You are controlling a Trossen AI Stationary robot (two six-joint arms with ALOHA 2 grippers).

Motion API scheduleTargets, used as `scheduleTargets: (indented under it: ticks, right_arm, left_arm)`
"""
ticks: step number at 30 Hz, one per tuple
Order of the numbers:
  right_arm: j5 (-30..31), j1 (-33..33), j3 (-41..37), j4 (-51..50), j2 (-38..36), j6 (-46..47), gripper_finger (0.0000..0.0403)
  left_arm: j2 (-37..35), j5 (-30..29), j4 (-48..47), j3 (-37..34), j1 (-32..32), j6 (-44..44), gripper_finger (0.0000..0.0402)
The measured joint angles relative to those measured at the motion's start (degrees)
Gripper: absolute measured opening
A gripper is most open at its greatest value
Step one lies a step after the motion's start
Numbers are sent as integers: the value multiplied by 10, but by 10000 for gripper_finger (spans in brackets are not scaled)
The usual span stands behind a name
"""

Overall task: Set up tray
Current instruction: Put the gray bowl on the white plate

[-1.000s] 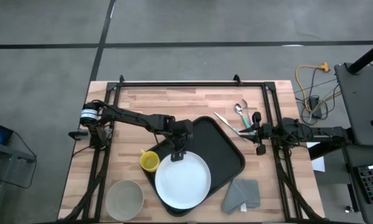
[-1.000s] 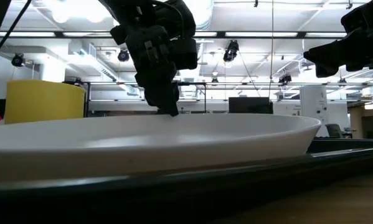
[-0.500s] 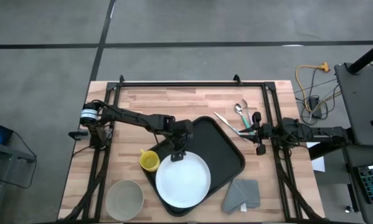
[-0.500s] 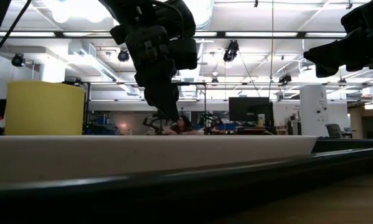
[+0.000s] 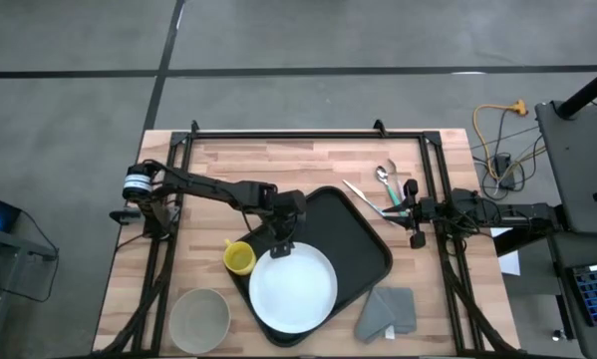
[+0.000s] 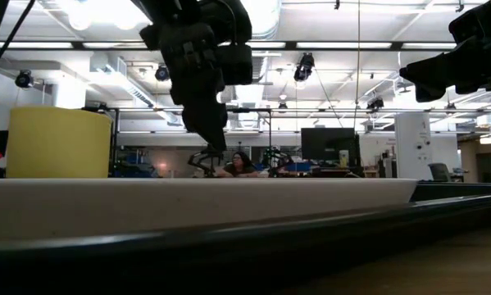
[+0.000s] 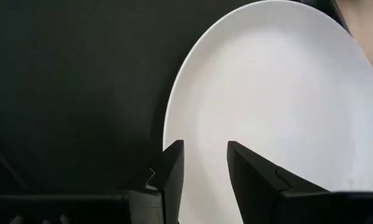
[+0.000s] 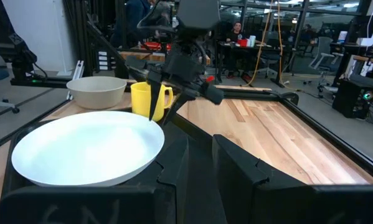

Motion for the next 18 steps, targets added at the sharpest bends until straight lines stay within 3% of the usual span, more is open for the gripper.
scheduleTargets:
  ticks: [9, 18]
  right_arm:
    - [0, 0, 0, 0, 0, 0, 68]
    - [0, 0, 0, 0, 0, 0, 68]
  left_arm:
    - [-62, 0, -32, 0, -6, -51, 107]
    - [-119, 0, -62, 0, -50, -79, 107]
